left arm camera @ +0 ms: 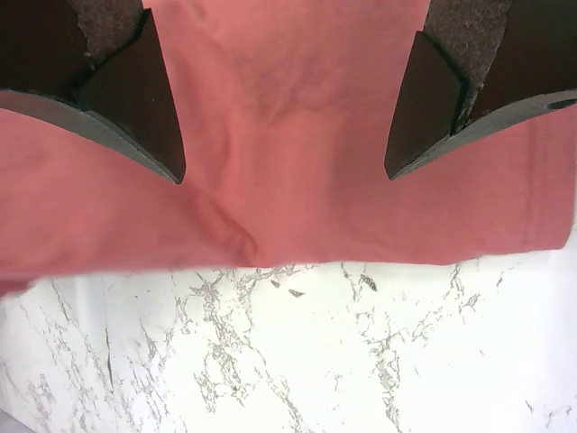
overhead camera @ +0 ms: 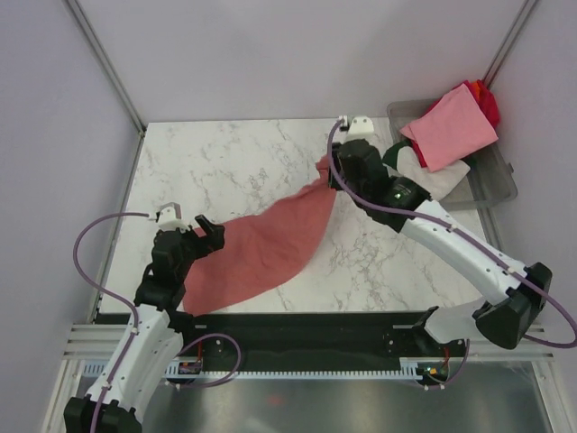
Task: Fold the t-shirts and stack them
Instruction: Move the tshirt to the center of the board
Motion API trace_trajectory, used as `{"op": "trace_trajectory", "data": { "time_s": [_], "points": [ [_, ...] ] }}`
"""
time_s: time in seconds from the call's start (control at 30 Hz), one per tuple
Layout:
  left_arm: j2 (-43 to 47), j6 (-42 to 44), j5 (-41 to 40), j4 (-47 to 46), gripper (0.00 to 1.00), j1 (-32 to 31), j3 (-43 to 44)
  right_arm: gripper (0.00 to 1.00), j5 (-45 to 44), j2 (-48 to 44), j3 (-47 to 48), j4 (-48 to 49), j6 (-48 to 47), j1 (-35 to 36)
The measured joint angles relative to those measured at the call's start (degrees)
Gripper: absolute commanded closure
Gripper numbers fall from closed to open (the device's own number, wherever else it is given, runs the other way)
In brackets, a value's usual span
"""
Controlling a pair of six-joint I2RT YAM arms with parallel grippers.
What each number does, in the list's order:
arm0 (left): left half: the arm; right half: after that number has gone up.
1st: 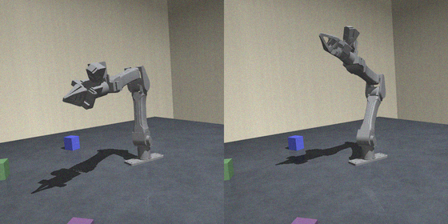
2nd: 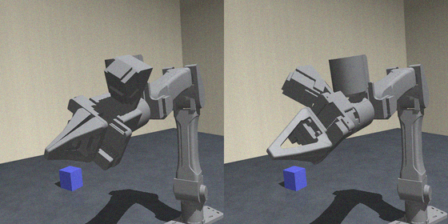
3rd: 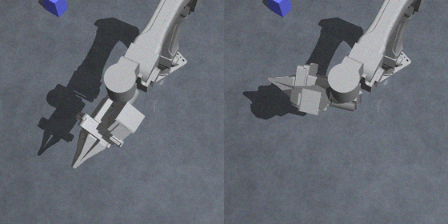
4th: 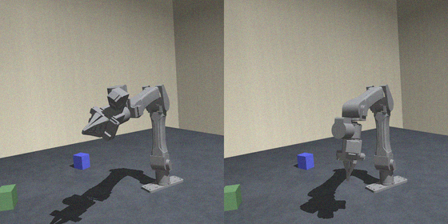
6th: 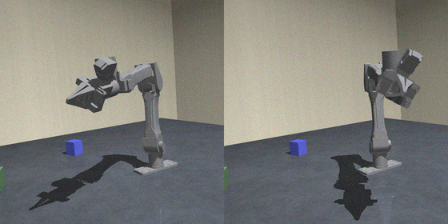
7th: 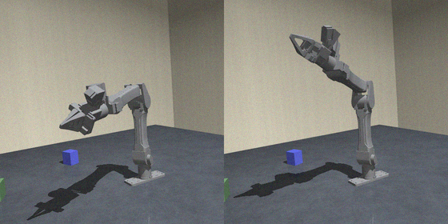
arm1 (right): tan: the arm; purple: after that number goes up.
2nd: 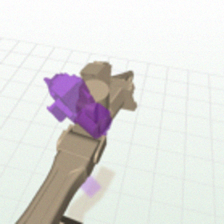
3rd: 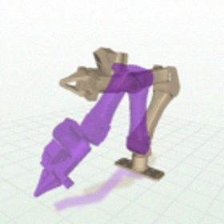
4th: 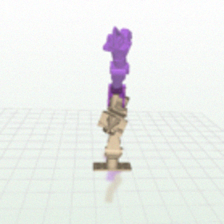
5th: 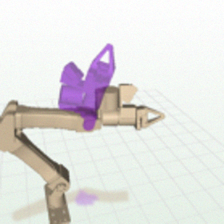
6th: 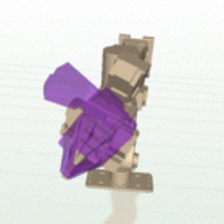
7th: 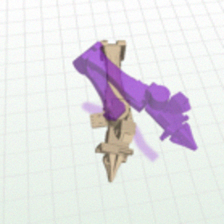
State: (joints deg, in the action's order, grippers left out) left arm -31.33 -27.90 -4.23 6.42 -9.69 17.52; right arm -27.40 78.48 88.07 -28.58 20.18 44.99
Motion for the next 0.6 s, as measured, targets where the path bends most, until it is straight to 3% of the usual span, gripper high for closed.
{"op": "trace_trajectory", "data": {
  "time_s": [0.03, 0.13, 0.27, 0.4, 0.6],
  "points": [
    [-0.02, -0.17, -0.17, 0.24, 0.00, 0.00, 0.00, 0.33, -0.31, 0.00, -5.07, 0.44, 0.85, -1.42],
    [-0.68, -0.57, -0.22, 0.83, 0.00, 0.00, 0.00, 0.14, -2.27, -0.22, -18.93, 0.37, 3.04, -4.50],
    [-2.60, -0.63, -0.13, 0.81, 0.01, 0.00, 0.17, 0.15, -3.32, -4.72, -29.46, 0.48, 3.89, -5.07],
    [-5.51, -0.66, 0.22, 0.74, 0.01, 0.00, 0.74, 0.16, -2.86, -8.63, -29.24, 2.62, 3.04, -4.98],
    [-10.47, -1.53, -0.50, 1.05, 0.00, 0.00, 2.47, 0.17, -2.69, 2.60, -23.54, 4.39, 2.08, -5.66]
  ]
}}
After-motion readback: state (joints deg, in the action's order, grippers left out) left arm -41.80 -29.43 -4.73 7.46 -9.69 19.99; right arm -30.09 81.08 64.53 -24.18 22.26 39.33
